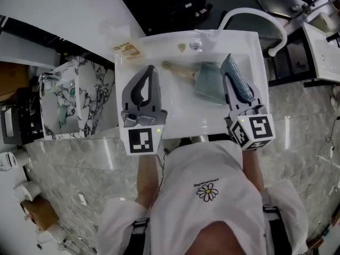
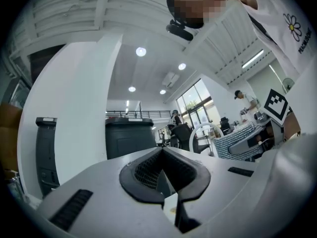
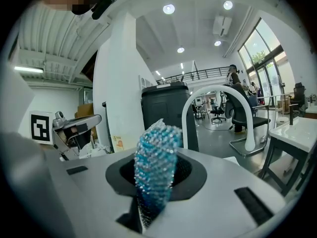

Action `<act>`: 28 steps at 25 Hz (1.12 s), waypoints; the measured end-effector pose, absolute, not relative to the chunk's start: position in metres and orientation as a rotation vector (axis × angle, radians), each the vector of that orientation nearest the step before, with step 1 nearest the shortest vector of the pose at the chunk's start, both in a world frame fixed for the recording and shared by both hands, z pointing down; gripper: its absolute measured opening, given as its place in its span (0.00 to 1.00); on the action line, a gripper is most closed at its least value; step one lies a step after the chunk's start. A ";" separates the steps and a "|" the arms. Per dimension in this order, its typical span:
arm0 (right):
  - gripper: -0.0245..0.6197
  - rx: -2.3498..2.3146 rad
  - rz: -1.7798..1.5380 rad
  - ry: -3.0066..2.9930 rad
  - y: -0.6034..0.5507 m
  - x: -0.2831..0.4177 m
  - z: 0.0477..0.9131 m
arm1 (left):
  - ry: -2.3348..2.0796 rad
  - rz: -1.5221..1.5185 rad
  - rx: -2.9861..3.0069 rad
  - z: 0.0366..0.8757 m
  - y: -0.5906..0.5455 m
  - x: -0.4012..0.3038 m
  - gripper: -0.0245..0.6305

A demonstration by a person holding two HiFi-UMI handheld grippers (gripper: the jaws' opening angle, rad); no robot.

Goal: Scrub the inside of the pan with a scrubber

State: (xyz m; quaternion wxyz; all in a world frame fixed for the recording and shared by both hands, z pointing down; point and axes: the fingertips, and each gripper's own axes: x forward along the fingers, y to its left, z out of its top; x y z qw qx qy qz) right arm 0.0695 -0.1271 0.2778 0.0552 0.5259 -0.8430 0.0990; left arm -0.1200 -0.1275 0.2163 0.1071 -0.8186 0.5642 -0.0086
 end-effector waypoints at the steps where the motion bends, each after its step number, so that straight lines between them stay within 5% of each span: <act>1: 0.13 1.591 0.306 -2.562 -0.129 0.070 0.279 | 1.661 -0.038 -2.415 0.217 -0.131 -0.119 0.05; 13: 0.13 1.541 0.379 -2.514 -0.141 0.089 0.305 | 1.215 -0.468 -2.435 0.267 -0.186 -0.069 0.07; 17: 0.13 1.526 0.442 -2.485 -0.143 0.098 0.325 | 0.998 -0.738 -2.466 0.320 -0.209 -0.058 0.22; 28: 0.13 1.538 0.565 -2.365 -0.138 0.121 0.378 | 0.100 -1.531 -2.221 0.505 -0.213 -0.046 0.35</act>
